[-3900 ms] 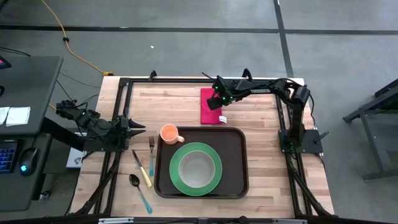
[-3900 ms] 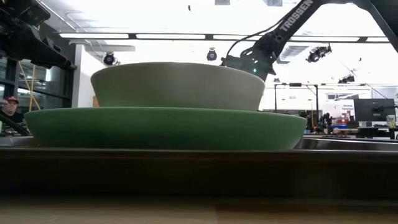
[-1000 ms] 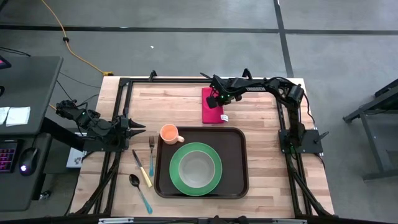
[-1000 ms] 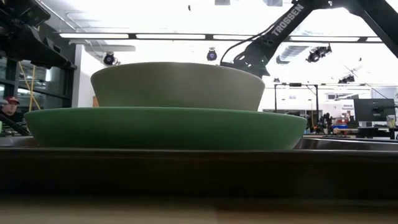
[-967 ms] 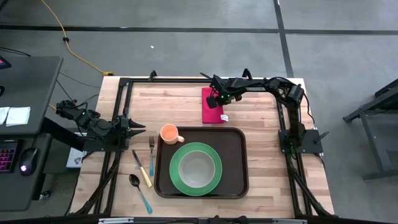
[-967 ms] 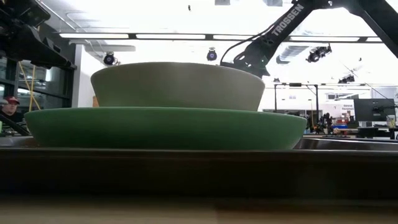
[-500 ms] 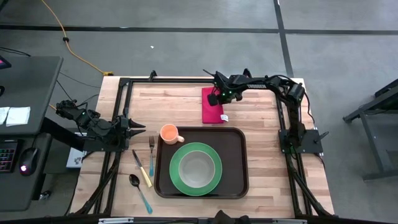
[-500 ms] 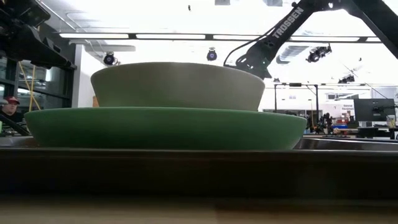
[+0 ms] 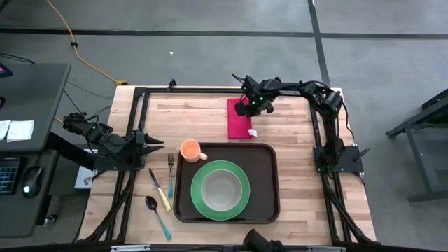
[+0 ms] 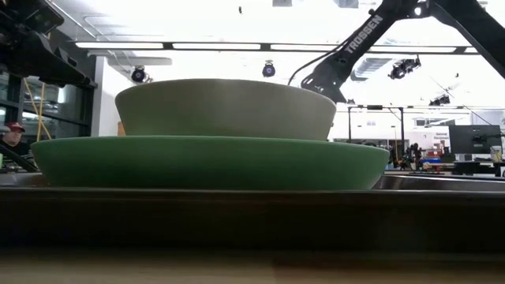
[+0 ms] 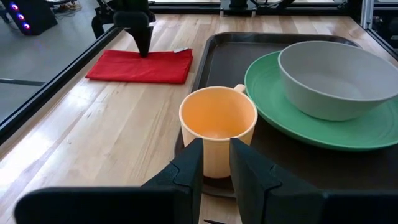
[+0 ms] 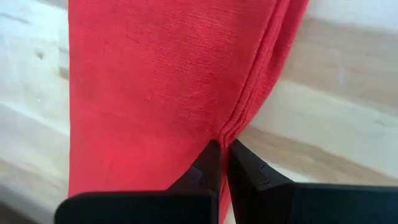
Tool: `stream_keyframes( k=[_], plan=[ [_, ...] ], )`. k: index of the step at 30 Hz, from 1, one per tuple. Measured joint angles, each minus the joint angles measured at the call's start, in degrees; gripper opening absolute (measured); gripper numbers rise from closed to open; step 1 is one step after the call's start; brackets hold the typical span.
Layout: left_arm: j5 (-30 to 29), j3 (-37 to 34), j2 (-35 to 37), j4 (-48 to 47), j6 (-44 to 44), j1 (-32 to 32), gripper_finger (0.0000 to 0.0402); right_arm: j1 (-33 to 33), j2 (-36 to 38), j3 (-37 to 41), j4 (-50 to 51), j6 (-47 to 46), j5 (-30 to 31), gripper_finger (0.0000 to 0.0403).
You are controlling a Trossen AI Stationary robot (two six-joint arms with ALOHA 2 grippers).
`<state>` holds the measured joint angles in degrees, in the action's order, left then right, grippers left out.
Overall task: Set up tray
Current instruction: Put the red table napkin on the black serving tray to the right of the green plate
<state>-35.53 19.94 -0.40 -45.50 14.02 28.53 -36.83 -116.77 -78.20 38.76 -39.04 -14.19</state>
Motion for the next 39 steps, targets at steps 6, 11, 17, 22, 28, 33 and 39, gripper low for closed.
stream_keyframes(
  k=[6,11,17,22,28,33,39],
  plan=[
    [0.0,-0.01,0.0,0.46,0.0,0.0,0.0108,-1.02,-0.05,-1.74,4.85,2.02,-2.28,0.0],
    [0.0,-0.02,0.0,0.46,0.0,0.0,0.0108,-1.21,-0.05,-2.22,7.39,3.46,-2.47,0.0],
    [0.0,-0.02,0.0,0.44,0.0,-0.02,0.0108,-1.92,-0.02,-2.24,6.78,3.34,-2.8,0.0],
    [0.0,-0.02,0.0,0.62,0.0,-0.02,0.0108,-3.04,0.08,-2.29,6.55,3.49,-4.17,0.0],
    [0.0,-0.02,0.0,0.74,0.0,-0.02,0.0108,-4.78,0.14,-2.33,3.98,3.17,-11.77,0.0],
    [0.0,-0.02,0.01,0.75,0.0,-0.02,0.0108,-6.16,0.19,-2.37,2.8,3.1,-16.89,0.0],
    [-0.02,-0.02,0.0,0.76,0.0,-0.01,0.0108,-6.99,0.22,-2.37,2.81,3.1,-18.15,0.0]
  ],
)
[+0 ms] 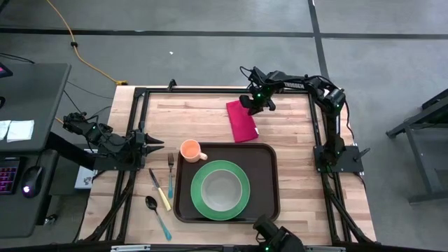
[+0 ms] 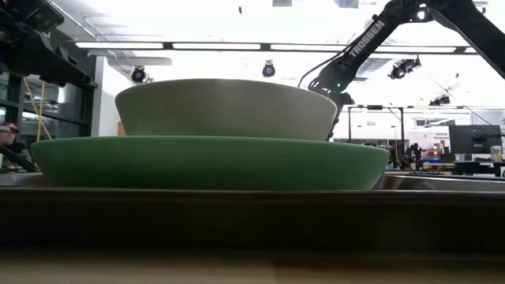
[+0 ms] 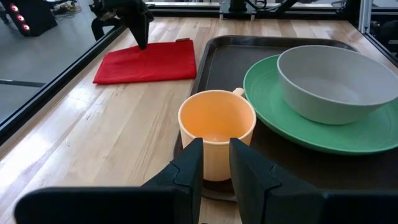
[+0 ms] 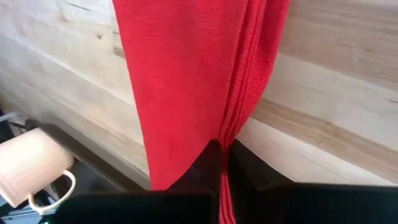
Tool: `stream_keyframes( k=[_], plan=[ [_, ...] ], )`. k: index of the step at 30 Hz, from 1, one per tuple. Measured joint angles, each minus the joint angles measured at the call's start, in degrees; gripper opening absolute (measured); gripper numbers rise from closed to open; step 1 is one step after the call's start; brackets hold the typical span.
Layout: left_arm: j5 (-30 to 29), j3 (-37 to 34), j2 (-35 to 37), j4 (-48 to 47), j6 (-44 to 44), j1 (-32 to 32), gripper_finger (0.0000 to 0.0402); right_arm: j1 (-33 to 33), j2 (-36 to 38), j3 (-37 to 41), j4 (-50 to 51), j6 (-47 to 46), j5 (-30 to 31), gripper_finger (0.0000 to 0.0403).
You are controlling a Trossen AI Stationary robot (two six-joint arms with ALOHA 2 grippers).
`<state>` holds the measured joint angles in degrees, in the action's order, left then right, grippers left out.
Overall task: Set up tray
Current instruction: Put the red table napkin on the black serving tray to the right of the green plate
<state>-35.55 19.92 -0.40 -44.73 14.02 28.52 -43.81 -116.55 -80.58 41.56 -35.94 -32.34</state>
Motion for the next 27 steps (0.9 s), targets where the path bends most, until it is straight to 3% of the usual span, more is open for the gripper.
stream_keyframes(
  k=[27],
  plan=[
    [-0.02,0.0,0.0,0.04,0.0,-0.01,0.0108,-2.84,2.4,-0.04,-0.17,-1.51,-11.99,0.0]
  ],
)
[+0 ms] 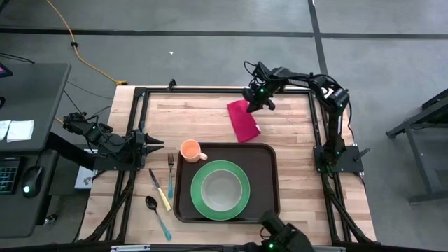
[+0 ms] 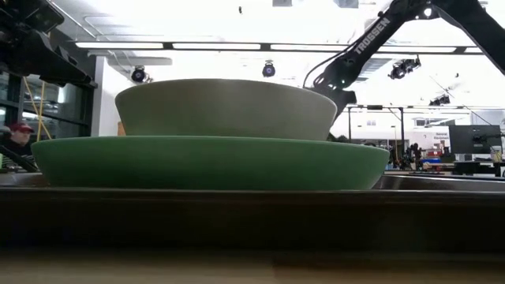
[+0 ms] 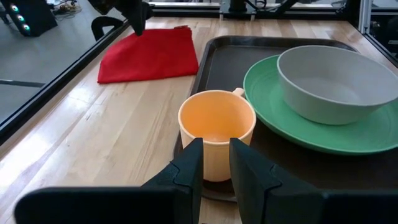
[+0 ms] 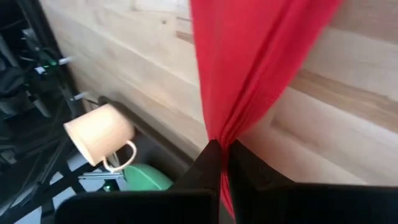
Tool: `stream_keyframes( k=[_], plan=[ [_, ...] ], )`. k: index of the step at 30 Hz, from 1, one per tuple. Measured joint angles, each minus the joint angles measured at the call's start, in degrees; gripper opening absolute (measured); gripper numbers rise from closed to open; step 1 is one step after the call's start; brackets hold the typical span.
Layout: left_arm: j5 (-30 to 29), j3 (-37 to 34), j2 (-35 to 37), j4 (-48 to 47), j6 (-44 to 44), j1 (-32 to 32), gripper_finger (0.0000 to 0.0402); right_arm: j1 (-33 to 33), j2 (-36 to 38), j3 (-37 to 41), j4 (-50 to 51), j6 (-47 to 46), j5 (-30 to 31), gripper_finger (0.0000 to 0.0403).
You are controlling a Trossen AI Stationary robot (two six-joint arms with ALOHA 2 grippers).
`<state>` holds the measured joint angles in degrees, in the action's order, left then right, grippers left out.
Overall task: Set up tray
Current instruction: Put the red table napkin on the black serving tray to the right of the green plate
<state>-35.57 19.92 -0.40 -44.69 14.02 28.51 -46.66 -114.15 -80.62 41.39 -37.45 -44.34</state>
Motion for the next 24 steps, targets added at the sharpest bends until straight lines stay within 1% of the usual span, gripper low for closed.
stream_keyframes(
  k=[8,18,24],
  plan=[
    [0.0,0.0,0.02,0.02,0.0,0.02,0.0108,-0.63,2.9,-0.02,1.4,-0.05,0.42,0.0],
    [-0.03,0.0,0.02,0.43,-0.02,0.0,0.0108,-0.59,3.04,-0.02,2.4,0.17,0.32,0.0],
    [-0.03,0.0,0.02,0.44,-0.02,0.0,0.0108,-0.48,3.04,-0.02,4.61,0.26,-2.6,0.0]
  ],
)
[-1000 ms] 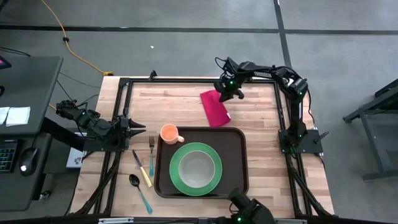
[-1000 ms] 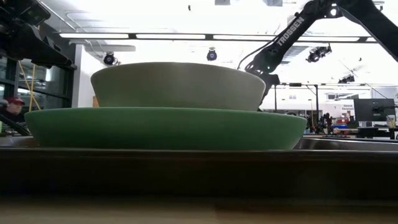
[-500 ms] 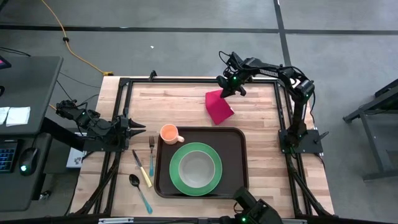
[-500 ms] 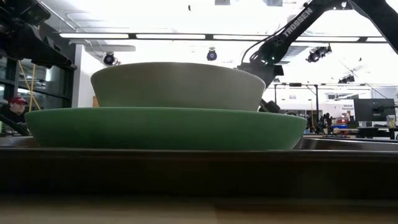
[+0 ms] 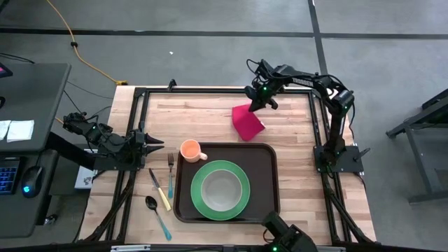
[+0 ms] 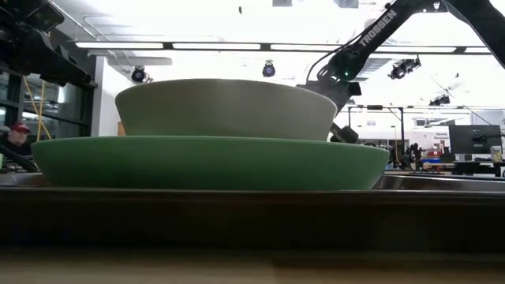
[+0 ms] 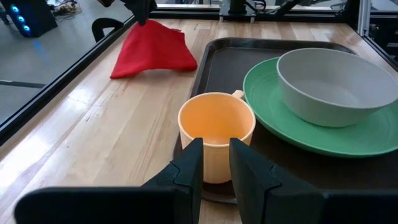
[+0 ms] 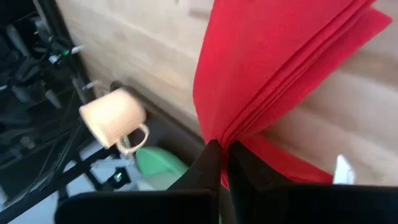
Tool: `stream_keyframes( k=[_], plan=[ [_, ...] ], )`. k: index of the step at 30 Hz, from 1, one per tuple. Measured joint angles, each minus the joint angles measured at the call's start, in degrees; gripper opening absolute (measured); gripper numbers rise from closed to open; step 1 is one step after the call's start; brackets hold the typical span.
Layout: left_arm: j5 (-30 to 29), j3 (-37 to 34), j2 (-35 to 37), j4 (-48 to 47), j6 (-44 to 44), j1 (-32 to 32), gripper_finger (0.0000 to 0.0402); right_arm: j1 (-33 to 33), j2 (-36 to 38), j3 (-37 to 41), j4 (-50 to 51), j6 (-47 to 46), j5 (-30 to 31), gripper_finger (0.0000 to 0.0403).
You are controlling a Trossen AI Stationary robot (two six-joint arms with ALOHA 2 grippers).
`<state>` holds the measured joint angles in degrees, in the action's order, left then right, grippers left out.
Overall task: Set up tray
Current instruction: Put the red table napkin on the black serving tray to the right of the green plate
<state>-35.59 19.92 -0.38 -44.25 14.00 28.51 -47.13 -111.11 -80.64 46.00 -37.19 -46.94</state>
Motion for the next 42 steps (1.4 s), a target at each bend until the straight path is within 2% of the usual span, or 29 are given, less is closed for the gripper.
stream_keyframes(
  k=[19,32,42],
  plan=[
    [0.0,0.0,0.0,0.0,0.0,0.02,0.0108,0.14,1.15,0.02,5.07,-0.26,-10.55,0.0],
    [-0.39,0.0,0.0,-0.02,-0.22,0.02,0.0108,0.5,9.02,0.02,12.47,-0.35,-9.18,0.0],
    [-1.03,0.0,0.0,0.0,-0.22,0.0,0.0108,4.08,13.5,0.02,13.53,-2.97,-7.46,0.0]
  ],
)
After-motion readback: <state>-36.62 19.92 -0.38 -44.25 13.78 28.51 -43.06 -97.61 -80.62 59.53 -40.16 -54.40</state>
